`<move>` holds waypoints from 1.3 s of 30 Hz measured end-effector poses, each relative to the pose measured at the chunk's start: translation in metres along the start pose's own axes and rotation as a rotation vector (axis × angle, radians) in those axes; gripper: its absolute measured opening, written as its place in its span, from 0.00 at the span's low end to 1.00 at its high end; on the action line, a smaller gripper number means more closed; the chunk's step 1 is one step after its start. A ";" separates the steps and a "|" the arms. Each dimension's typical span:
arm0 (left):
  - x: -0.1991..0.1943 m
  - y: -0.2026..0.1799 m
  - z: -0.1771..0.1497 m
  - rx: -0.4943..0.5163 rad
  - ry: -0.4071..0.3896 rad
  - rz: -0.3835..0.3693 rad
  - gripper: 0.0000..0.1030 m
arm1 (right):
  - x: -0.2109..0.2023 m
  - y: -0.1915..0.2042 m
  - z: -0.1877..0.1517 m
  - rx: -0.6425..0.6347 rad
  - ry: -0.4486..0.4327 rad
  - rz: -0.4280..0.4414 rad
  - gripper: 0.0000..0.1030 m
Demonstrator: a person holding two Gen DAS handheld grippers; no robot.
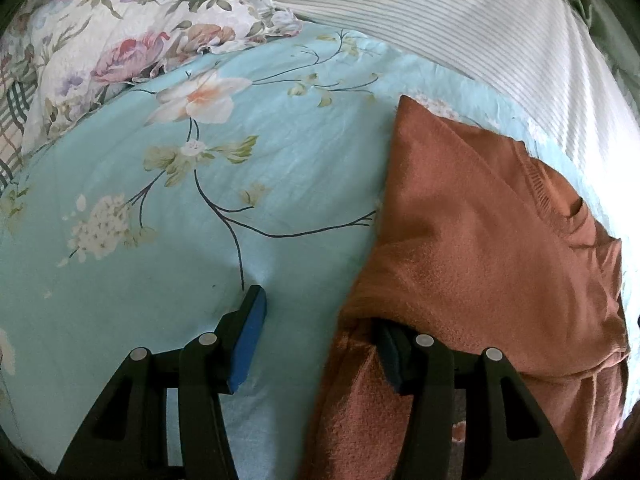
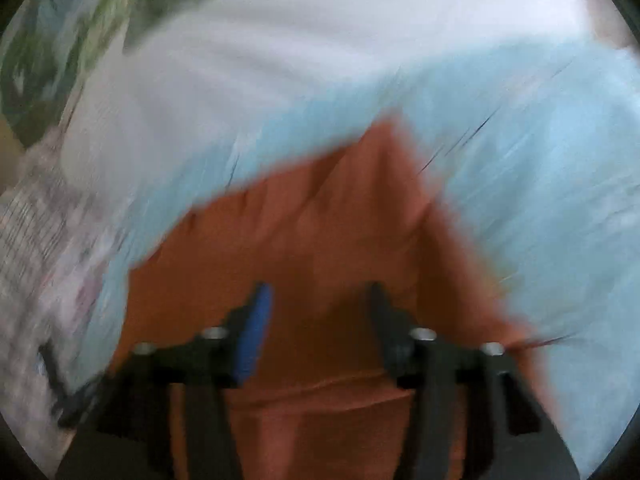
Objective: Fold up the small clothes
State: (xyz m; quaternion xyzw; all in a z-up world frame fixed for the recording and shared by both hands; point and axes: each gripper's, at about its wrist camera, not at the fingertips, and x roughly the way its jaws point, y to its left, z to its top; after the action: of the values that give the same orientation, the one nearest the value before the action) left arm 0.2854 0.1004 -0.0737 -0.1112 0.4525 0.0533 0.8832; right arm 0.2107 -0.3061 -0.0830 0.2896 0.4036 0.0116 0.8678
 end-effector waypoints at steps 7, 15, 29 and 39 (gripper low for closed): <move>-0.002 0.002 0.002 0.037 0.014 -0.021 0.52 | -0.024 -0.026 -0.002 0.062 -0.043 -0.099 0.39; -0.033 0.017 -0.022 0.105 0.061 -0.120 0.52 | -0.095 -0.050 -0.035 0.016 -0.018 -0.048 0.50; -0.110 0.043 -0.140 0.255 0.176 -0.400 0.59 | -0.166 -0.085 -0.151 0.005 0.149 0.198 0.51; -0.151 0.060 -0.212 0.270 0.200 -0.559 0.64 | -0.189 -0.085 -0.206 -0.043 0.227 0.445 0.51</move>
State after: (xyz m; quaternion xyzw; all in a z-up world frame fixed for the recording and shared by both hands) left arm 0.0187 0.1073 -0.0805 -0.1175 0.4919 -0.2627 0.8217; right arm -0.0804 -0.3230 -0.0997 0.3495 0.4244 0.2435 0.7990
